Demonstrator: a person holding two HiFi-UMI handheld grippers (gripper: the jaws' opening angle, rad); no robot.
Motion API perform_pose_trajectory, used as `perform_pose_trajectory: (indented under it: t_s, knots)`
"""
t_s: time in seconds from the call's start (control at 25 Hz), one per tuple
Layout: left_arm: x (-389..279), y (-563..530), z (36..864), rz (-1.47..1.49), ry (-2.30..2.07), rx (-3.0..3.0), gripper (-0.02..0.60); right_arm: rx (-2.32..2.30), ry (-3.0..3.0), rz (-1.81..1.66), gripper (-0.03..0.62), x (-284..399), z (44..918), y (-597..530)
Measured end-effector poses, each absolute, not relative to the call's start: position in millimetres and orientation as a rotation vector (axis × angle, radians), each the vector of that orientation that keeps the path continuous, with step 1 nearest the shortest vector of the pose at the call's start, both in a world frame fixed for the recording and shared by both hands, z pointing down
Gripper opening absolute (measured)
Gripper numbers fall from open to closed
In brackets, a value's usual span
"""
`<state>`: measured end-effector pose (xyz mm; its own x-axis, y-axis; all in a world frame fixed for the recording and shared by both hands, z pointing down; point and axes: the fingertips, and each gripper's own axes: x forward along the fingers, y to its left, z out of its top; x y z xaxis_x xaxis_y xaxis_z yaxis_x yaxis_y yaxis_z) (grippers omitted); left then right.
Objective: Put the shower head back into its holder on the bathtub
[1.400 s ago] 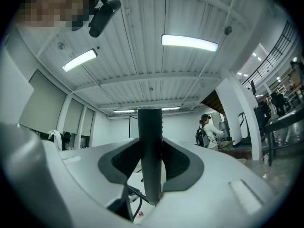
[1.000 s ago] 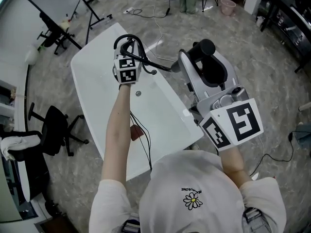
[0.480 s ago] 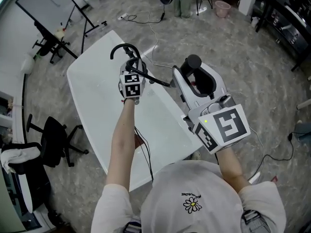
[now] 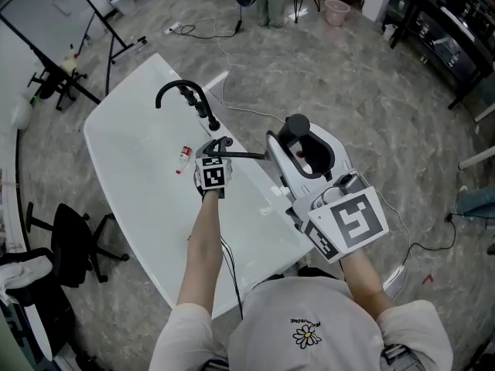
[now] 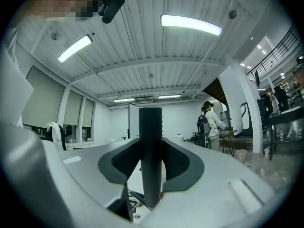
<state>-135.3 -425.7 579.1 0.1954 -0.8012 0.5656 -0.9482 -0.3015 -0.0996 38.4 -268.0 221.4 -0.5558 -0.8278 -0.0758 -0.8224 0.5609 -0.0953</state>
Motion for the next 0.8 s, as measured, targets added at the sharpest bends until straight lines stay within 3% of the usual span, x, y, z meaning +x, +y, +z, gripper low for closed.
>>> perform_pose_trajectory:
  t_s: [0.16, 0.24, 0.8]
  knots:
    - [-115.8, -406.4, 617.9, 0.772, -1.554, 2.216, 0.071, -1.417, 2.689, -0.141, 0.141, 35.9, 235.2, -278.7]
    - [-104.6, -401.3, 630.6, 0.780, -1.507, 2.241, 0.130, -1.402, 2.696, -0.182, 0.141, 32.6, 243.0, -283.2]
    - [-73.8, -387.6, 600.1, 0.503, -1.512, 2.372, 0.129, -1.353, 2.802, -0.174, 0.141, -7.7, 303.2, -334.5]
